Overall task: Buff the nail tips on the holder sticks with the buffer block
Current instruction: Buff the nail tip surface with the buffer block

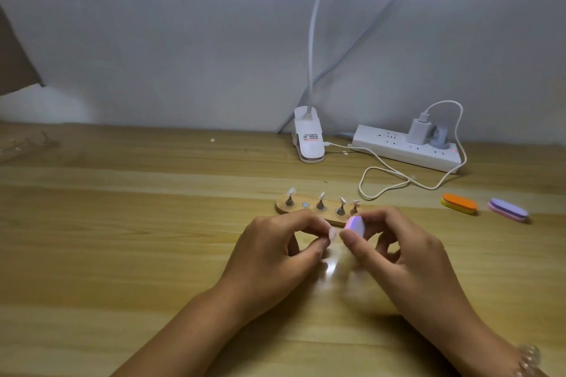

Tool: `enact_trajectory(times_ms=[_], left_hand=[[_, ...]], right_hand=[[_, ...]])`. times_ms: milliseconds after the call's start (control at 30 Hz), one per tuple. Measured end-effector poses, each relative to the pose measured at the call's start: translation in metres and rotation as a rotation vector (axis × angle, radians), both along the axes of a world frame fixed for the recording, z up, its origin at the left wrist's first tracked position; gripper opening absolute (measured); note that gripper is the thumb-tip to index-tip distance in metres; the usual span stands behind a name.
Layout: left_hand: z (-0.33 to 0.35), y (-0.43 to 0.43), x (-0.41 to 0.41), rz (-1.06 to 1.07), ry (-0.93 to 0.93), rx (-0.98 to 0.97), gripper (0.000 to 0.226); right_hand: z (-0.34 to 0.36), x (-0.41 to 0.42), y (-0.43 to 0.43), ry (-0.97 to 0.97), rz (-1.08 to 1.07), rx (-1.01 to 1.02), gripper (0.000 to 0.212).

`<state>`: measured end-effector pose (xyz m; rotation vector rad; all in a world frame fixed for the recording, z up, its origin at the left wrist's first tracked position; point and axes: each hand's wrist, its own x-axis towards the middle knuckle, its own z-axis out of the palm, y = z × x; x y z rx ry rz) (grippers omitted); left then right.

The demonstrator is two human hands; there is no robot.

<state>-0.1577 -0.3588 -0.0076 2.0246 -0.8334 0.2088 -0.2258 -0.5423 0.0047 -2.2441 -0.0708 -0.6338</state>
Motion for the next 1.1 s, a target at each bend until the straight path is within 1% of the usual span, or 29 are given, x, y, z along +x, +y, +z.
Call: enact_trajectory(times_ms=[67,200,300,433,567,633,667,700,800,867,933,1100], left_hand=[[0.000,0.000,0.000,-0.017,0.009,0.001,0.011],[0.001,0.001,-0.001,-0.032,-0.027,0.043,0.017],[0.001,0.000,0.000,0.001,-0.056,0.045,0.012],[0.000,-0.001,-0.001,0.002,-0.038,0.029,0.008],[-0.001,-0.001,0.000,-0.001,0.007,0.027,0.008],[-0.001,-0.001,-0.001,-0.017,0.018,0.026,0.008],[-0.001,-0.001,-0.001,-0.027,0.020,0.025,0.007],[0.000,-0.001,-0.001,-0.035,0.022,0.023,0.007],[-0.001,0.000,-0.001,-0.041,0.015,0.023,0.009],[0.000,-0.001,-0.001,-0.050,0.003,0.027,0.008],[0.000,-0.002,-0.002,-0.059,-0.013,0.026,0.009],[0.001,-0.002,-0.002,-0.023,-0.034,0.023,0.011]], right_hand=[[0.002,0.000,0.001,-0.019,0.014,0.017,0.041],[0.001,-0.002,0.009,0.009,0.086,-0.165,0.037],[-0.002,-0.001,0.005,0.026,0.031,-0.107,0.038],[0.000,0.000,0.005,-0.007,-0.001,-0.062,0.027],[-0.001,0.001,0.004,0.027,-0.008,0.117,0.027],[-0.002,0.001,0.003,0.071,-0.022,0.148,0.023],[-0.002,0.000,0.002,0.087,-0.013,0.137,0.018],[-0.001,-0.001,0.001,0.093,-0.001,0.108,0.018],[0.003,-0.007,0.003,0.100,0.069,-0.067,0.032],[0.004,-0.010,0.007,0.103,0.123,-0.172,0.027],[0.005,-0.009,0.009,0.067,0.131,-0.248,0.022],[0.003,-0.005,0.007,-0.017,0.089,-0.313,0.018]])
